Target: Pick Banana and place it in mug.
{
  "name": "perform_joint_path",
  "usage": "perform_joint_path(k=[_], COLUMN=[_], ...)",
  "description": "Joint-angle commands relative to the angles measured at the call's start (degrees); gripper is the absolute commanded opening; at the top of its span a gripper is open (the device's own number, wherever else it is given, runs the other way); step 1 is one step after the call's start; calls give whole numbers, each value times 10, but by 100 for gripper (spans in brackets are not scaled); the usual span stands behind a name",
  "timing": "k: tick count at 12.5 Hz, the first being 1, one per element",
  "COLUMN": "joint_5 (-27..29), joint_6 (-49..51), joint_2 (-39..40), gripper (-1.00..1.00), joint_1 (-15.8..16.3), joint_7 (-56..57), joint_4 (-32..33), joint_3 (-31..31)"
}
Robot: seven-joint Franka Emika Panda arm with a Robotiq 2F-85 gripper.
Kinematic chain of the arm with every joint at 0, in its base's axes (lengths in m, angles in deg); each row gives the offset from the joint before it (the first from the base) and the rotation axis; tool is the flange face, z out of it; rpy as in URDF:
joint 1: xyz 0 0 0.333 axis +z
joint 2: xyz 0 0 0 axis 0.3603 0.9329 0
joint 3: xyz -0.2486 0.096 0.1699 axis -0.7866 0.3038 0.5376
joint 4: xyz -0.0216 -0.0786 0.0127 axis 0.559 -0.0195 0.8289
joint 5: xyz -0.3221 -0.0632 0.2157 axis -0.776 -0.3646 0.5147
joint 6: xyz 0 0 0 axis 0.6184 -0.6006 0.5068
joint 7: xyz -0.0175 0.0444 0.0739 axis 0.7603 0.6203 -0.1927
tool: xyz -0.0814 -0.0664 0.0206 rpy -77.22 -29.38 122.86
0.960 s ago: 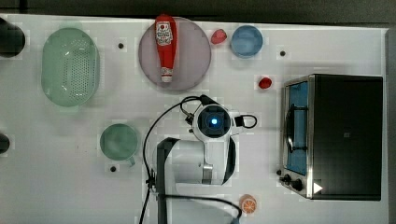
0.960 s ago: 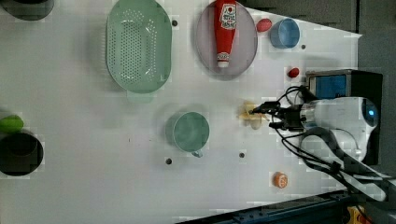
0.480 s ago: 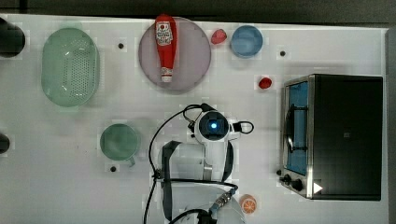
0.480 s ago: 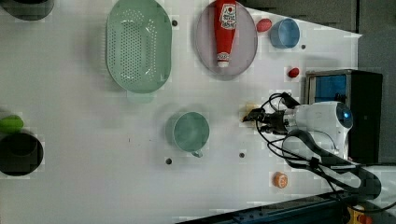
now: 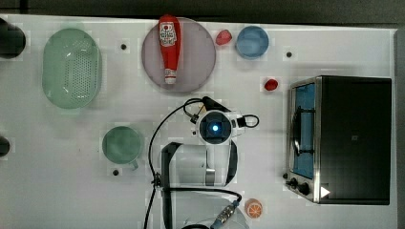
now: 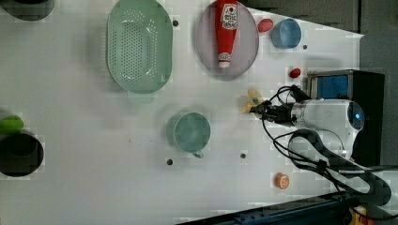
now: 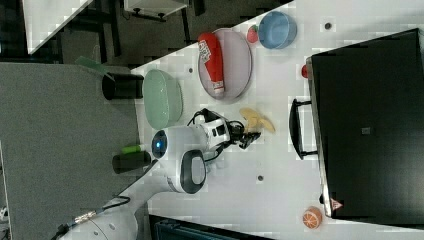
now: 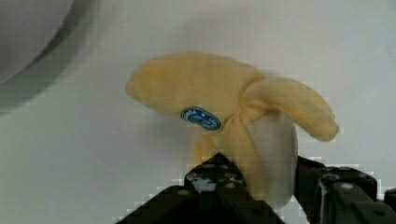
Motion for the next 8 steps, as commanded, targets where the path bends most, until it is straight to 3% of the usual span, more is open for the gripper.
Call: perform_joint_path(k=[1,8], joint_5=[5,5], joint_6=[8,328], joint_2=[-51,-276], gripper=[-26,-26], joint_1=[-12,-14], joint_7=[12,11], joint_4=[3,-45], joint_3=[0,-1])
